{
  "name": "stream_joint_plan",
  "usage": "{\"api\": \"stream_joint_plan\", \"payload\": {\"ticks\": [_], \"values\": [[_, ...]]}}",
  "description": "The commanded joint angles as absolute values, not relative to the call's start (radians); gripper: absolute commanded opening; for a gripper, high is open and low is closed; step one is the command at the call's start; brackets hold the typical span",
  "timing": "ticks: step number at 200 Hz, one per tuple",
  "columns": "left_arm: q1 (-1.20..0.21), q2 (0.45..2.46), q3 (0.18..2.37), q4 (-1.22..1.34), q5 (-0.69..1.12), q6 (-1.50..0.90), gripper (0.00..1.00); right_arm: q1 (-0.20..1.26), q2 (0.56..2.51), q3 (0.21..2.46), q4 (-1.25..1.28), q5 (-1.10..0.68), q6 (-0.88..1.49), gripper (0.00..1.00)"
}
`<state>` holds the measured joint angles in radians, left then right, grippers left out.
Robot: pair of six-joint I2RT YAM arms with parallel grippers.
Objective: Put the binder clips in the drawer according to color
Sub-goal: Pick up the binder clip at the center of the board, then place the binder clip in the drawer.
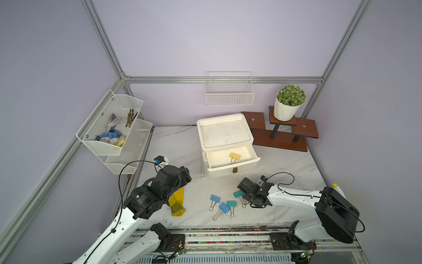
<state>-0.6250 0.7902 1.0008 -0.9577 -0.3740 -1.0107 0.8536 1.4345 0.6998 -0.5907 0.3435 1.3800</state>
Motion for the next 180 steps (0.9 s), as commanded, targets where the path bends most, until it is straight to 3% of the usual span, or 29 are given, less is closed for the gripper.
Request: {"api": "stream_joint_plan", "payload": {"ticks": [1, 43, 86, 140, 180], "values": [[-0.631, 0.804, 0.995, -0.984, -0.347, -0.997, 0.83, 0.848, 1.355, 0.691, -0.701, 0.421, 1.420, 0.31], [-0.639, 0.814, 1.008, -0.984, -0.342, -1.008, 0.83, 0.747, 1.136, 0.747, -0.890, 0.561, 1.331, 0.26], [-0.668, 0.831, 1.013, -0.982, -0.359, -1.021, 0.83, 0.672, 0.962, 1.023, -0.904, 0.653, 1.027, 0.21], [-0.693, 0.831, 1.006, -0.974, -0.366, -1.019, 0.83, 0.783, 1.238, 1.337, -0.609, 0.608, 0.814, 0.18], [-0.698, 0.820, 1.011, -0.974, -0.366, -1.019, 0.83, 0.825, 1.397, 1.363, -0.535, 0.580, 0.809, 0.17]]}}
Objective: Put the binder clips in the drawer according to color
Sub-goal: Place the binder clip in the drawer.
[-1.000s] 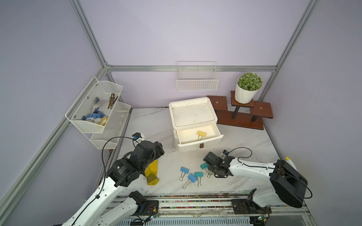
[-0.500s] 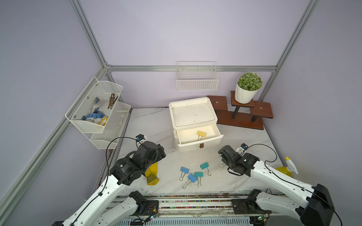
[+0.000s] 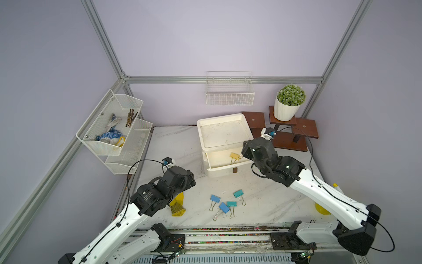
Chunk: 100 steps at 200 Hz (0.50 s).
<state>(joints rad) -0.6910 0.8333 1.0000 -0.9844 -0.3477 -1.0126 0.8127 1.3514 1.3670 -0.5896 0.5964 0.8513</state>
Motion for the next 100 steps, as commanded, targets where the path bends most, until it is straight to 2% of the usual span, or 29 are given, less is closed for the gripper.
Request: {"api": "stream_joint_plan", "payload": {"ticks": [1, 32, 68, 80, 100], "values": [[-0.698, 0.821, 1.013, -0.974, -0.366, -1.019, 0.83, 0.825, 1.399, 1.362, -0.534, 0.579, 0.810, 0.17], [-0.698, 0.825, 1.025, -0.974, -0.367, -1.020, 0.83, 0.827, 1.438, 1.311, -0.498, 0.566, 0.778, 0.17], [-0.701, 0.829, 1.035, -0.974, -0.372, -1.018, 0.83, 0.825, 1.490, 1.343, -0.540, 0.569, 0.755, 0.27], [-0.700, 0.830, 1.038, -0.974, -0.375, -1.019, 0.83, 0.825, 1.505, 1.355, -0.561, 0.561, 0.755, 0.36], [-0.701, 0.828, 1.043, -0.974, -0.380, -1.019, 0.83, 0.825, 1.515, 1.369, -0.593, 0.551, 0.759, 0.58]]}}
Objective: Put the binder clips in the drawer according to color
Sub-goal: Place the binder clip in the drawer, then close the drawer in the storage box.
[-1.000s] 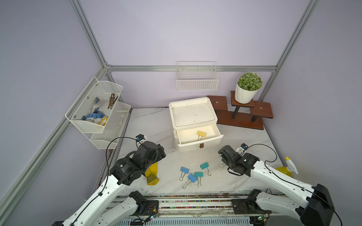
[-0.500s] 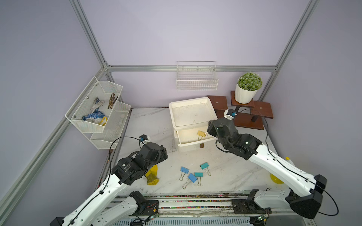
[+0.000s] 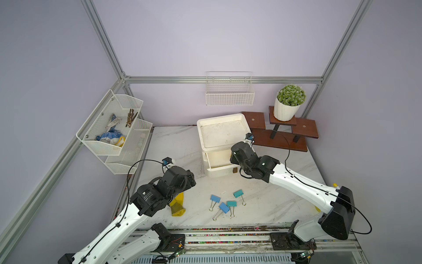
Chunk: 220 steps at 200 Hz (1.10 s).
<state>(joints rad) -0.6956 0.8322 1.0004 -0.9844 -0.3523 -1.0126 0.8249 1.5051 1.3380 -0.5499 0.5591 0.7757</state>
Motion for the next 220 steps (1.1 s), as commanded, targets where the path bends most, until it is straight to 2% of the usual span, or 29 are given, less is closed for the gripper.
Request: {"api": "stream_joint_plan", "payload": {"ticks": [1, 9, 13, 20, 54, 87, 89, 97, 127, 166, 220], "values": [[-0.701, 0.827, 1.042, -0.974, -0.380, -1.019, 0.83, 0.825, 1.514, 1.369, -0.594, 0.552, 0.759, 0.59], [-0.701, 0.828, 1.042, -0.974, -0.382, -1.019, 0.83, 0.825, 1.505, 1.370, -0.598, 0.551, 0.760, 0.64], [-0.701, 0.827, 1.042, -0.974, -0.382, -1.019, 0.83, 0.825, 1.498, 1.370, -0.597, 0.549, 0.759, 0.71], [-0.701, 0.828, 1.043, -0.974, -0.383, -1.017, 0.83, 0.825, 1.481, 1.373, -0.597, 0.546, 0.755, 0.75], [-0.701, 0.816, 1.044, -0.974, -0.393, -0.996, 0.84, 0.827, 1.343, 1.363, -0.608, 0.519, 0.734, 0.78], [-0.701, 0.793, 1.022, -0.974, -0.401, -0.997, 0.84, 0.830, 1.116, 1.125, -0.505, 0.336, 0.744, 0.67], [-0.701, 0.792, 1.021, -0.974, -0.400, -0.997, 0.84, 0.831, 1.104, 1.099, -0.493, 0.317, 0.745, 0.63], [-0.701, 0.794, 1.017, -0.972, -0.399, -0.999, 0.84, 0.839, 1.068, 1.017, -0.419, 0.251, 0.747, 0.58], [-0.701, 0.808, 1.027, -0.966, -0.391, -0.998, 0.84, 0.865, 1.056, 0.830, -0.267, 0.170, 0.776, 0.44], [-0.703, 0.808, 1.038, -0.966, -0.396, -0.999, 0.84, 0.861, 1.069, 0.726, -0.053, 0.102, 0.817, 0.45], [-0.703, 0.814, 1.035, -0.963, -0.387, -0.999, 0.84, 0.861, 1.088, 0.727, -0.051, 0.114, 0.808, 0.44]]}}
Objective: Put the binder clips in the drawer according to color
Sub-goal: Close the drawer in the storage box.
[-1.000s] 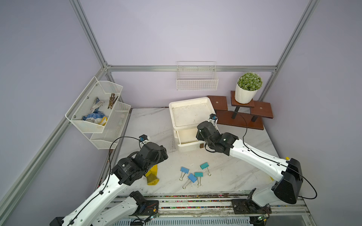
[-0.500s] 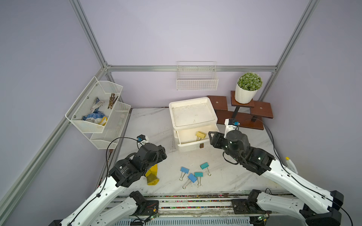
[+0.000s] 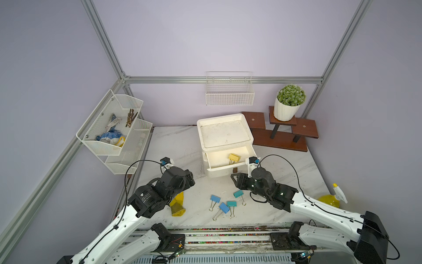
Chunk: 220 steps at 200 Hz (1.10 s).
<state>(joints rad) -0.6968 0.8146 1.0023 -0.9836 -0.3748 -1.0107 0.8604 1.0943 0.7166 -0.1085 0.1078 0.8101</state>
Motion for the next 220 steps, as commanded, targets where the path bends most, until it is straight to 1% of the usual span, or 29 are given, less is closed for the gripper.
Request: {"api": "stream_joint_plan", "payload": {"ticks": [1, 16, 34, 66, 76, 92, 108, 126, 220], "values": [[-0.703, 0.813, 1.035, -0.962, -0.387, -0.999, 0.84, 0.861, 1.088, 0.728, -0.053, 0.116, 0.807, 0.44], [-0.703, 0.809, 1.031, -0.961, -0.386, -1.002, 0.84, 0.861, 1.087, 0.744, -0.083, 0.154, 0.790, 0.44], [-0.703, 0.805, 1.028, -0.959, -0.388, -1.003, 0.84, 0.861, 1.113, 0.782, -0.149, 0.199, 0.769, 0.41], [-0.703, 0.801, 1.034, -0.959, -0.385, -1.002, 0.84, 0.859, 1.157, 0.809, -0.170, 0.205, 0.761, 0.40], [-0.703, 0.800, 1.035, -0.958, -0.386, -1.001, 0.84, 0.860, 1.161, 0.804, -0.149, 0.203, 0.762, 0.39], [-0.703, 0.798, 1.035, -0.960, -0.385, -1.000, 0.84, 0.858, 1.168, 0.809, -0.138, 0.208, 0.765, 0.29], [-0.703, 0.797, 1.035, -0.960, -0.387, -1.000, 0.84, 0.859, 1.169, 0.823, -0.146, 0.217, 0.760, 0.14], [-0.703, 0.799, 1.033, -0.958, -0.387, -1.003, 0.84, 0.859, 1.170, 0.835, -0.145, 0.230, 0.751, 0.00], [-0.703, 0.808, 1.022, -0.951, -0.382, -1.006, 0.84, 0.824, 1.291, 0.962, -0.115, 0.236, 0.722, 0.00]]}}
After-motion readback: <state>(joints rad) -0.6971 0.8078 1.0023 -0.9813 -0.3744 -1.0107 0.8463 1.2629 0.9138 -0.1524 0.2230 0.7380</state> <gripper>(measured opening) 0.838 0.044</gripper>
